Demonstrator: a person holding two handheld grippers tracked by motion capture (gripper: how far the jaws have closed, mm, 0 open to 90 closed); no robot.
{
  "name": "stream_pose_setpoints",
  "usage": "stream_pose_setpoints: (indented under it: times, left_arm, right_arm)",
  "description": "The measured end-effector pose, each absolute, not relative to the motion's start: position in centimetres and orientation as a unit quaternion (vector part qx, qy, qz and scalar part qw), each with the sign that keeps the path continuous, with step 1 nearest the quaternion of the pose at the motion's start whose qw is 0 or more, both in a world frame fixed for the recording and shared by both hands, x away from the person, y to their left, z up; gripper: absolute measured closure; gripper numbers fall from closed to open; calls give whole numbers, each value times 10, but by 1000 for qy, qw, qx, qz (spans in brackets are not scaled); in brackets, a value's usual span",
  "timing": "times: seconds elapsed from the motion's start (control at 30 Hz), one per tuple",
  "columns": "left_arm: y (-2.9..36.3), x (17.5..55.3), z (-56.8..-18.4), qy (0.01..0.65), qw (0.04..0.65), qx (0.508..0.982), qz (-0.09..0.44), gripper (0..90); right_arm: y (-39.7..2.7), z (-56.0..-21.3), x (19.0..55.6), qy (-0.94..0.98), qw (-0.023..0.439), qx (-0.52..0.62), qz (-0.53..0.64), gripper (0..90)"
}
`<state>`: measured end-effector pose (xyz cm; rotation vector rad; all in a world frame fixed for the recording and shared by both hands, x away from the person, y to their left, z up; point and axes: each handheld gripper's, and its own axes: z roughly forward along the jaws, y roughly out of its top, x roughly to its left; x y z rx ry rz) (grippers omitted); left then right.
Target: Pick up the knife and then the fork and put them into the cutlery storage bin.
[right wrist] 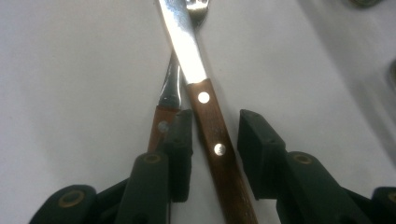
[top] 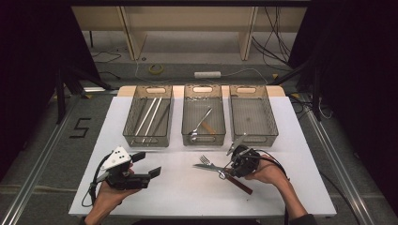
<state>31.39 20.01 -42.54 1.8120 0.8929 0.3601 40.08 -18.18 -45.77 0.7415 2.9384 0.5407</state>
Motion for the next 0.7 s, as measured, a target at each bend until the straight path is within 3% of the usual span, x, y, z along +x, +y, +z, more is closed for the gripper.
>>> stream_pose_setpoints:
  times: [0.7]
  left_arm:
    - [199,313,-426,372,513,758,154,171]
  right_arm:
    - [-172,-459,395,968,60,196,148,737]
